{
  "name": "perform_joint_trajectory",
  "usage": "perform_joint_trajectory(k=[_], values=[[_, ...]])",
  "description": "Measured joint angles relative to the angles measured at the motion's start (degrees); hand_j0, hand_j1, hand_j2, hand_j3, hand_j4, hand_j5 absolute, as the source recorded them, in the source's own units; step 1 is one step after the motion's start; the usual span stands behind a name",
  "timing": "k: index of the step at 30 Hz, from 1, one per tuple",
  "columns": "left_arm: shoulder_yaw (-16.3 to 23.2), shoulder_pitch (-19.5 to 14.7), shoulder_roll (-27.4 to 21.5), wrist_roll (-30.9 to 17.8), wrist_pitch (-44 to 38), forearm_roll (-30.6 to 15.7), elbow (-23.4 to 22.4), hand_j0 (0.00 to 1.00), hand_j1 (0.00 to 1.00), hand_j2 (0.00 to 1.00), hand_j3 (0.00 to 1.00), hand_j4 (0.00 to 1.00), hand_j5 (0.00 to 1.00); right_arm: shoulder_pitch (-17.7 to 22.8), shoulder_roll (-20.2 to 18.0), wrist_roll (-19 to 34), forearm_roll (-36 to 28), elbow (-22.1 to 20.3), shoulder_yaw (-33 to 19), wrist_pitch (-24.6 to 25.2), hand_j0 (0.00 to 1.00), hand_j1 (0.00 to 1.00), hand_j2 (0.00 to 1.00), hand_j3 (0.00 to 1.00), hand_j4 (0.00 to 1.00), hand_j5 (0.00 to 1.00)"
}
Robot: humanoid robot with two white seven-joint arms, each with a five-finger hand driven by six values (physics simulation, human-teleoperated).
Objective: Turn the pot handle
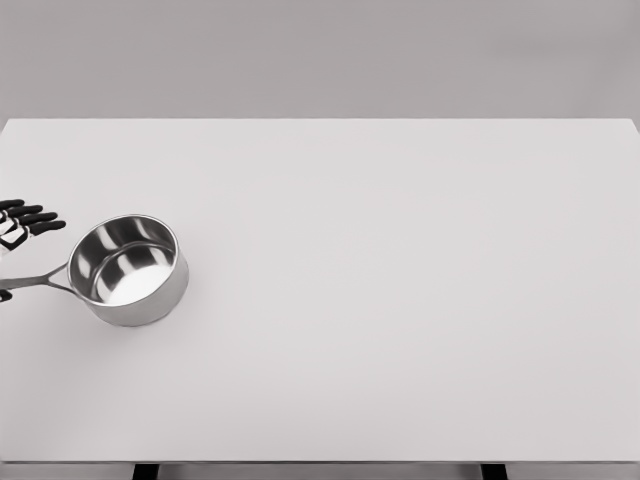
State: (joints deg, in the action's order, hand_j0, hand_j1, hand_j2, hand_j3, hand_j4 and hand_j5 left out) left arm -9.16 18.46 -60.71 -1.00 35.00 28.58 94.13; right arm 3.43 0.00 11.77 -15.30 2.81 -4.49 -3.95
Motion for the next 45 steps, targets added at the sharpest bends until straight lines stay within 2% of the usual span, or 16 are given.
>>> perform_joint_trajectory(k=[45], values=[[0.56, -1.58, 3.41, -0.5, 0.0, -0.09, -2.18, 1.0, 1.0, 1.0, 1.0, 1.0, 1.0, 0.0, 0.0, 0.0, 0.0, 0.0, 0.0, 0.0, 1.0, 1.0, 1.0, 1.0, 1.0, 1.0]])
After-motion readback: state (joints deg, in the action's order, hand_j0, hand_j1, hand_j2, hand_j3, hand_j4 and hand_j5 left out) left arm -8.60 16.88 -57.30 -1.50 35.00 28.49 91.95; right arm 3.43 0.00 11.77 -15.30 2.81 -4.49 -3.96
